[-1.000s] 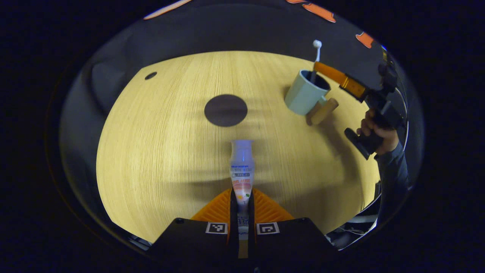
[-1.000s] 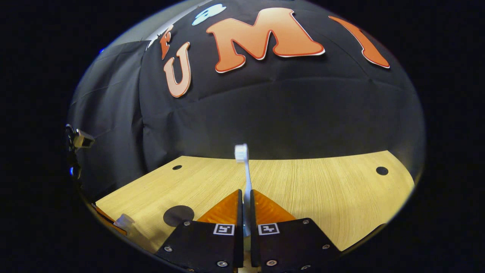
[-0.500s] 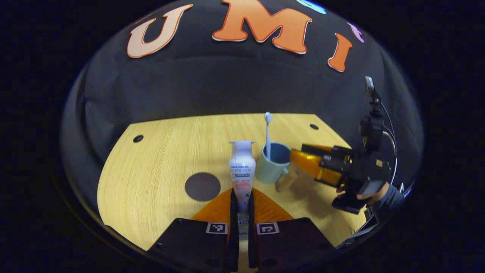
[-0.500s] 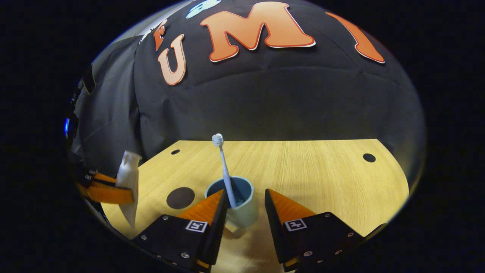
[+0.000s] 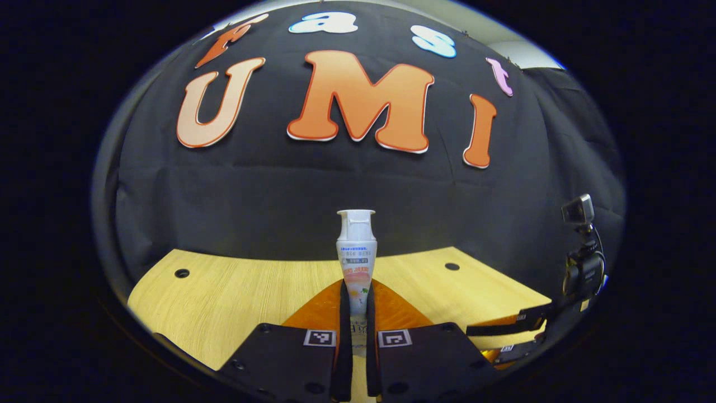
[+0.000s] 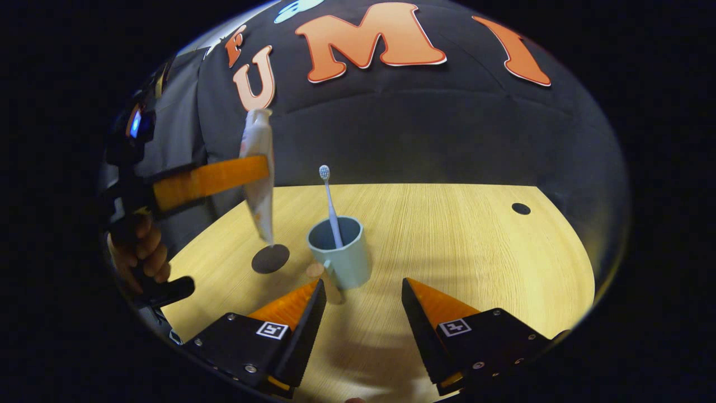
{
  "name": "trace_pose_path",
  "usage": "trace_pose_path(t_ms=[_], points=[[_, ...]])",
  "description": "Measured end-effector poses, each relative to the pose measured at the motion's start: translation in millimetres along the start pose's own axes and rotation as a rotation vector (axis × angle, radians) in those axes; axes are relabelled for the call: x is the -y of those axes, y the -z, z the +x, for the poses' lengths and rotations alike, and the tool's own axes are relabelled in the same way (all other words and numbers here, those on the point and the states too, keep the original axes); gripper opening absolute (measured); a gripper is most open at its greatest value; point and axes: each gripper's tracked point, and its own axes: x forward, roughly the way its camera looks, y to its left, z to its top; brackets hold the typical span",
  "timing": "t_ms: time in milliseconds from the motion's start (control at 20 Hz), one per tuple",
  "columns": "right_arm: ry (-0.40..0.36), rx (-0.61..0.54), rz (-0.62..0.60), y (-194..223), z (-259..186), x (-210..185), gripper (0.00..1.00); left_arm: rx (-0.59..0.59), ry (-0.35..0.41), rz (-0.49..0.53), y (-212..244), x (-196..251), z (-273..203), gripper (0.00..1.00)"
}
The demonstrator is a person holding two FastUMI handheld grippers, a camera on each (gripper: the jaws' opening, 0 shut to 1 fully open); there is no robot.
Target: Put the toothbrush and toothpaste on the desktop into the cup, then pick up the cup and place it on the coaster on the desktop.
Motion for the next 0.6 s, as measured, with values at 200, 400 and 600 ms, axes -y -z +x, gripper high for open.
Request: trace_pose_path(t_ms=[200, 400, 600], points=[[-0.018, -0.005, -0.015, 7, -15, -4, 0.83, 0.091, 0.022, -0.044, -13, 16, 13, 0.13], [-0.015, -0.019, 0.005, 15, -27, 1, 0.83, 0.149, 0.044, -0.032, 4, 36, 30, 0.13], [-0.001, -0.014, 0.008, 17, -30, 9, 0.83, 0.110, 0.038, 0.016, 36, 42, 43, 0.13]])
